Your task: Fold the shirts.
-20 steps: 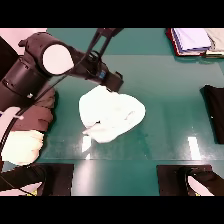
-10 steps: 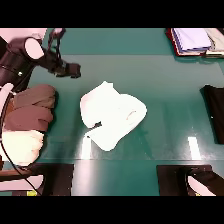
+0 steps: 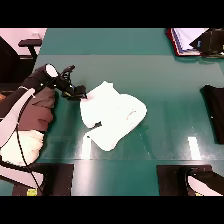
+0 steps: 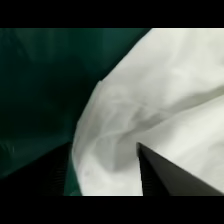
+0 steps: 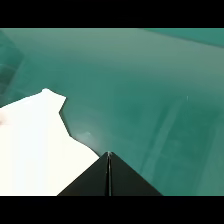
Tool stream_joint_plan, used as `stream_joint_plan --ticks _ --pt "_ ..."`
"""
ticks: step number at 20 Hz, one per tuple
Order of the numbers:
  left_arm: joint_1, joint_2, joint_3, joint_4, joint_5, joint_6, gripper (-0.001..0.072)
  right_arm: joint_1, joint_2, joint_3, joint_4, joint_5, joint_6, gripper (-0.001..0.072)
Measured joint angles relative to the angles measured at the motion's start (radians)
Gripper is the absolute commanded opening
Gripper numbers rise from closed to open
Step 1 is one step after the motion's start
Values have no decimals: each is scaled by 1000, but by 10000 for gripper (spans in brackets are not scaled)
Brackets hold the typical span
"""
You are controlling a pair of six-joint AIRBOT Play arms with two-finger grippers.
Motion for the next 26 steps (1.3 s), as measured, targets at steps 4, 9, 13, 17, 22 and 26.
stream_joint_plan --ticks 4,9,13,17,22,26 --pt "-3 -13 -6 -56 16 29 27 0 -9 -1 0 34 3 16" --pt "24 30 85 -37 12 39 27 0 5 -116 0 116 6 16" --pt "65 103 195 24 2 42 27 -1 32 -390 26 105 28 16" --pt "92 148 256 63 -15 43 27 -1 11 -685 202 -20 3 531" --pt "99 162 274 77 -47 43 27 -1 -146 -892 542 -178 -150 440" --pt "100 165 277 80 -57 43 27 22 -296 -905 751 -247 -268 423"
